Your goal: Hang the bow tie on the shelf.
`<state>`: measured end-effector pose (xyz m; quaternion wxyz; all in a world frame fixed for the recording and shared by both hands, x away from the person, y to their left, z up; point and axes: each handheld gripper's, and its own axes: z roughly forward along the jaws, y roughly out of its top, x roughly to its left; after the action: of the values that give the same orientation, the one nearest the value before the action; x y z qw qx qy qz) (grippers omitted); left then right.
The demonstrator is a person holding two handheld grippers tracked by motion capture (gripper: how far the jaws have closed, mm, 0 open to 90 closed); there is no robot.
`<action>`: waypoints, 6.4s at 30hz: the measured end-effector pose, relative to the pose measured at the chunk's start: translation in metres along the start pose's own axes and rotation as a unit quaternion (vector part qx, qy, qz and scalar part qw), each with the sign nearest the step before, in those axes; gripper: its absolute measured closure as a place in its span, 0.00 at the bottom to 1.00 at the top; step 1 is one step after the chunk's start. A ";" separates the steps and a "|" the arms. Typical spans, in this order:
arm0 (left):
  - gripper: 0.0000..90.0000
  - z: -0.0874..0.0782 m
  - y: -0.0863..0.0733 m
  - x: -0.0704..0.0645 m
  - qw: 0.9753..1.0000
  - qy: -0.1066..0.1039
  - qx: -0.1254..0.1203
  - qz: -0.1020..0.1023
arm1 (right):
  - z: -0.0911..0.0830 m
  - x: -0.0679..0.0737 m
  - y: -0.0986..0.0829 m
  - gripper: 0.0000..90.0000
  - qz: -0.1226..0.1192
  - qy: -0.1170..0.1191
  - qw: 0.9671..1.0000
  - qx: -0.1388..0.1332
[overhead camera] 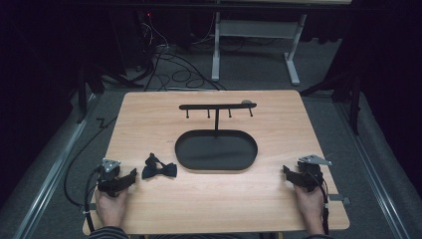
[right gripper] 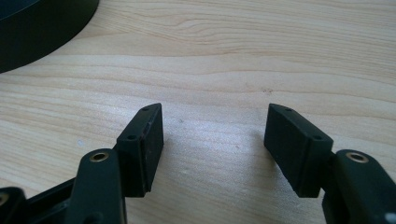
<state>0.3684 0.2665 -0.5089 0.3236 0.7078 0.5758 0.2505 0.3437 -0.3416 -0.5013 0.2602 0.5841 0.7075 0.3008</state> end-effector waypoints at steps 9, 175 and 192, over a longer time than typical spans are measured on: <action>0.38 0.000 0.000 0.000 1.000 -0.003 0.000 -0.001 | 0.000 0.000 0.000 0.44 0.000 0.001 1.000 -0.001; 0.99 -0.057 0.084 -0.080 0.985 -0.112 -0.088 0.101 | 0.000 0.001 -0.001 0.42 -0.006 0.009 1.000 -0.001; 0.99 -0.065 0.100 -0.097 0.976 -0.160 -0.091 0.119 | 0.000 0.002 0.000 0.42 -0.009 0.010 1.000 -0.001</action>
<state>0.3658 0.1705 -0.3892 0.4426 0.7697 0.4030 0.2221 0.3429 -0.3402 -0.5014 0.2566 0.5744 0.7152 0.3044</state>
